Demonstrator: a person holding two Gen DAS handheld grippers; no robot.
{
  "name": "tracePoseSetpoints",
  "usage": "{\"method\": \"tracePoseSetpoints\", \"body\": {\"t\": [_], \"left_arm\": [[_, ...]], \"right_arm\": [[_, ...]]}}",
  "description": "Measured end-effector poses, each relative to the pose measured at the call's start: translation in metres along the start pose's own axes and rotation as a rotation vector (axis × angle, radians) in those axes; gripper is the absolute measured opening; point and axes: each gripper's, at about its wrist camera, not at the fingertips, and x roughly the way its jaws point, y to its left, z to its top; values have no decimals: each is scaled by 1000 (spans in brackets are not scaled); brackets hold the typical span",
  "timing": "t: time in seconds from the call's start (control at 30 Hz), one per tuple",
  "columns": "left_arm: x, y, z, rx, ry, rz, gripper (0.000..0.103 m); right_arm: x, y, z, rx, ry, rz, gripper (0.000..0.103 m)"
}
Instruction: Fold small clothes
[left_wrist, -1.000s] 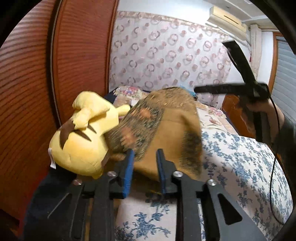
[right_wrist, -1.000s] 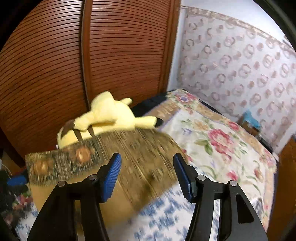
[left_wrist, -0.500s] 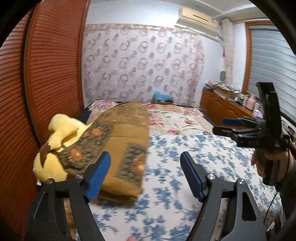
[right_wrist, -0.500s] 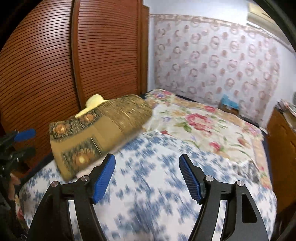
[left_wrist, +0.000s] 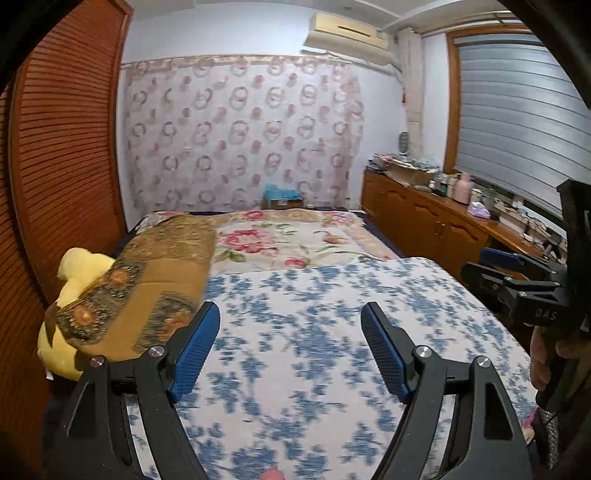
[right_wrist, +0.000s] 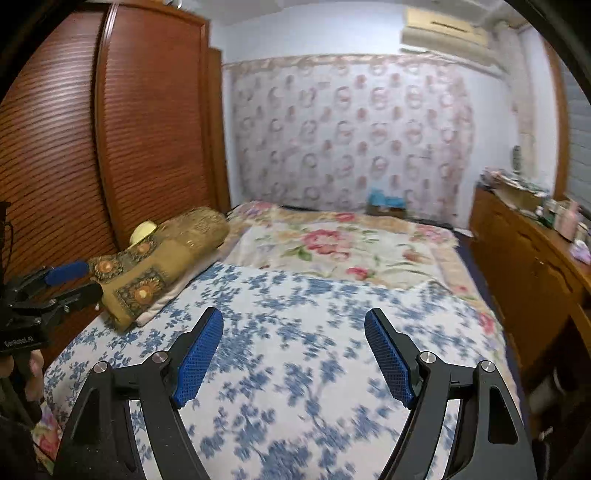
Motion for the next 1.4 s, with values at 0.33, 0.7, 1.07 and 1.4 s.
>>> {"method": "tracePoseSetpoints", "body": {"t": [0.33, 0.7, 1.07, 1.4], "left_arm": [[-16, -39, 9, 22, -35, 6, 79], [-19, -42, 9, 13, -34, 26, 80], [-19, -43, 9, 15, -27, 23, 80], [-20, -40, 8, 12, -33, 31, 79]], "right_arm": [[-67, 2, -17, 73, -80, -99, 81], [-46, 5, -38, 91, -99, -107, 81], [-50, -6, -43, 100, -102, -100, 81], [-49, -10, -43, 102, -101, -103, 81]]}}
